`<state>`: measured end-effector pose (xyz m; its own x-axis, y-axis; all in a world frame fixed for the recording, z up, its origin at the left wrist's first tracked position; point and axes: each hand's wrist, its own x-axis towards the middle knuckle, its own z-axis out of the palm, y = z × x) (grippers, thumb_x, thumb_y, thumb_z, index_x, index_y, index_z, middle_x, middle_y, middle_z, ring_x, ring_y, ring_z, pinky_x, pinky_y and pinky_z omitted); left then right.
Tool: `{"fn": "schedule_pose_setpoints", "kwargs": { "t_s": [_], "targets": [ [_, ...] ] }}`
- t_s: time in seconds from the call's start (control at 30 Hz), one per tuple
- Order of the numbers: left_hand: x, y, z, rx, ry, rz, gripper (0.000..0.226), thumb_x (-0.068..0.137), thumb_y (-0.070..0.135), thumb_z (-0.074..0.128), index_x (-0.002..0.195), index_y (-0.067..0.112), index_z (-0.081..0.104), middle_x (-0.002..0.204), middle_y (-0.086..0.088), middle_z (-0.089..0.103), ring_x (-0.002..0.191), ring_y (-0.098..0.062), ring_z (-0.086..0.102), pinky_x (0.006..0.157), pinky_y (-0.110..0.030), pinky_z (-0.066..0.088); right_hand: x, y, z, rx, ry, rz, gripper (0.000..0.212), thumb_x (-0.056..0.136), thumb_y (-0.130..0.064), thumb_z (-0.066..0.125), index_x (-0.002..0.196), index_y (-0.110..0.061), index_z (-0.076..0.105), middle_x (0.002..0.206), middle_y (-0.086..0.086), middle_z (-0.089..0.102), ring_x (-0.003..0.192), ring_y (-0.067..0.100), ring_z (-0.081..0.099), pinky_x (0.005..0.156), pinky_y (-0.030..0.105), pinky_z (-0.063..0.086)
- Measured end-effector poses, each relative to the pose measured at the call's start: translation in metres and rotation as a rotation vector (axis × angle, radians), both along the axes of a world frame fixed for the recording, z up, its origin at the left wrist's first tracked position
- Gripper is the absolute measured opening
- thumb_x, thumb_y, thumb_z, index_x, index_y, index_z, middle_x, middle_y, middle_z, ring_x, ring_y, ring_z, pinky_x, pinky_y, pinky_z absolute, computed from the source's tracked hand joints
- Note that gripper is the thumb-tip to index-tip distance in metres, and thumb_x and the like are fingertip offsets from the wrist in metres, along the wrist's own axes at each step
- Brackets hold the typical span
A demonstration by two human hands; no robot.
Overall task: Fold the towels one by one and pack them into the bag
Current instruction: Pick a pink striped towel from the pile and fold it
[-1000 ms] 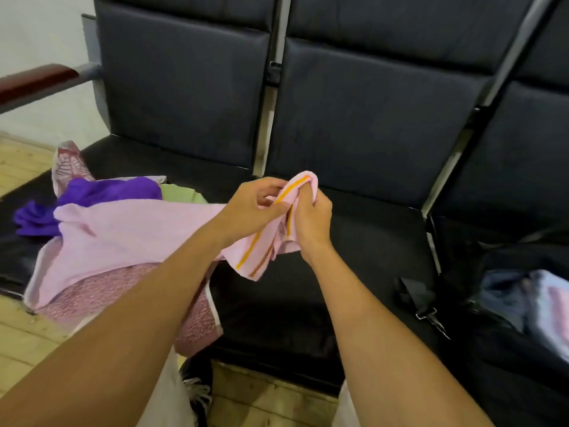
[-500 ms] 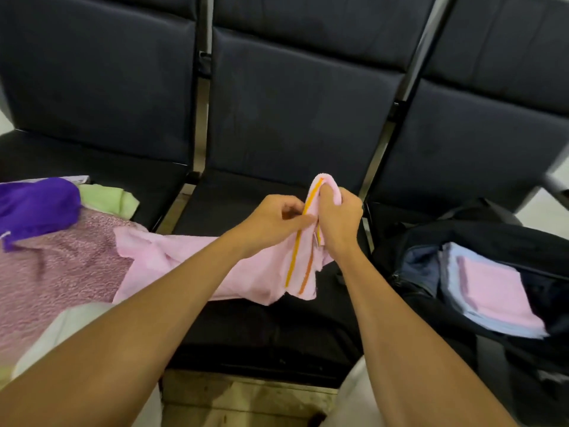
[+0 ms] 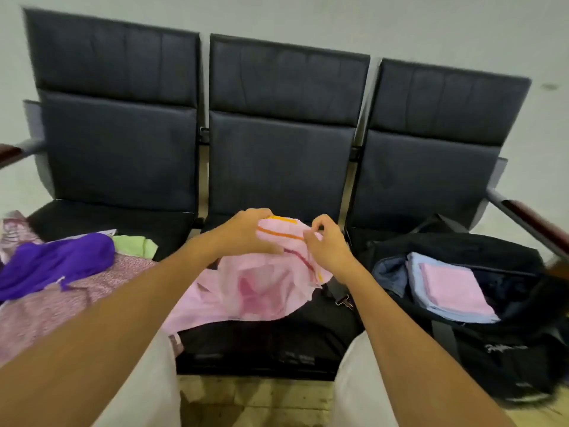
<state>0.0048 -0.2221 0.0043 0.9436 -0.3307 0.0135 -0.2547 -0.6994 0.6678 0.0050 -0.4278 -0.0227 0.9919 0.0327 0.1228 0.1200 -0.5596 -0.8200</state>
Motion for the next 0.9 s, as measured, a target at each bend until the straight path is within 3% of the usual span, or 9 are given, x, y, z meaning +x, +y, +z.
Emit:
{"fn": "schedule_pose_setpoints", "kwargs": {
  "t_s": [0.07,0.17,0.23,0.3,0.37,0.43,0.57,0.7,0.9],
  "targets": [
    [-0.008,0.003,0.027,0.292,-0.072,-0.073,0.036,0.071,0.045,0.073,0.095,0.03,0.05,0.092,0.007,0.058,0.085,-0.02,0.058,0.075,-0.039,0.053,-0.01,-0.003,0.026,0.037,0.003,0.035,0.003,0.102,-0.014,0.042,0.102,-0.012,0.044,0.092,-0.006,0.047,0.08,0.009,0.046,0.072,0.025,0.043],
    [-0.021,0.006,0.067,0.529,-0.225,-0.09,0.045,0.072,0.053,0.071,0.104,0.032,0.047,0.087,0.009,0.055,0.079,-0.016,0.054,0.072,-0.039,0.05,-0.027,-0.004,0.066,0.064,-0.054,0.082,0.015,0.105,-0.033,0.039,0.107,-0.019,0.045,0.097,0.0,0.053,0.085,0.016,0.052,0.073,0.033,0.047],
    [-0.029,0.005,0.088,0.669,-0.331,-0.087,0.048,0.074,0.057,0.069,0.106,0.031,0.045,0.082,0.011,0.051,0.074,-0.013,0.051,0.066,-0.033,0.043,-0.037,-0.003,0.088,0.052,-0.037,0.137,0.031,0.094,-0.061,0.048,0.102,-0.031,0.047,0.098,0.003,0.06,0.086,0.02,0.06,0.069,0.034,0.05],
    [-0.037,0.003,0.107,0.726,-0.396,-0.044,0.039,0.078,0.054,0.065,0.104,0.029,0.05,0.084,0.009,0.054,0.074,-0.014,0.053,0.065,-0.032,0.043,-0.047,-0.004,0.109,-0.192,-0.077,0.201,0.051,0.073,-0.078,0.061,0.101,-0.038,0.046,0.094,0.0,0.063,0.081,0.018,0.063,0.064,0.031,0.05],
    [-0.043,0.003,0.124,0.731,-0.423,0.002,0.029,0.081,0.05,0.063,0.098,0.026,0.057,0.084,0.005,0.06,0.073,-0.015,0.057,0.065,-0.032,0.048,-0.057,-0.001,0.127,-0.573,-0.201,0.238,0.058,0.07,-0.071,0.071,0.108,-0.038,0.042,0.089,-0.007,0.062,0.075,0.015,0.06,0.058,0.028,0.044],
    [-0.049,0.004,0.138,0.753,-0.44,0.012,0.028,0.08,0.047,0.063,0.098,0.025,0.061,0.083,0.004,0.061,0.073,-0.016,0.059,0.068,-0.035,0.053,-0.064,0.003,0.141,-0.772,-0.307,0.176,0.049,0.08,-0.048,0.072,0.115,-0.031,0.042,0.089,-0.006,0.059,0.075,0.018,0.057,0.053,0.027,0.036],
    [-0.072,0.004,0.159,0.935,-0.468,-0.031,0.039,0.077,0.043,0.067,0.107,0.028,0.048,0.091,0.005,0.057,0.078,-0.018,0.057,0.065,-0.033,0.045,-0.081,0.003,0.152,-0.569,-0.355,0.032,0.022,0.088,-0.037,0.061,0.098,-0.022,0.049,0.081,-0.003,0.055,0.077,0.023,0.056,0.054,0.029,0.037],
    [-0.092,0.003,0.179,0.816,-0.505,-0.027,0.019,0.081,0.034,0.064,0.096,0.026,0.055,0.088,0.003,0.059,0.078,-0.019,0.057,0.066,-0.035,0.048,-0.106,0.004,0.163,-0.757,-0.446,-0.06,0.051,0.079,-0.07,0.062,0.075,-0.022,0.043,0.068,-0.006,0.049,0.066,0.018,0.054,0.056,0.03,0.039],
    [-0.116,-0.006,0.236,0.542,-0.505,-0.035,0.016,0.084,0.038,0.063,0.073,0.033,0.053,0.078,0.004,0.058,0.074,-0.02,0.058,0.063,-0.032,0.045,-0.127,-0.001,0.211,-0.732,-0.518,-0.188,0.061,0.072,-0.082,0.057,0.068,-0.025,0.038,0.065,-0.008,0.046,0.066,0.018,0.052,0.058,0.03,0.038]
  ]
}}
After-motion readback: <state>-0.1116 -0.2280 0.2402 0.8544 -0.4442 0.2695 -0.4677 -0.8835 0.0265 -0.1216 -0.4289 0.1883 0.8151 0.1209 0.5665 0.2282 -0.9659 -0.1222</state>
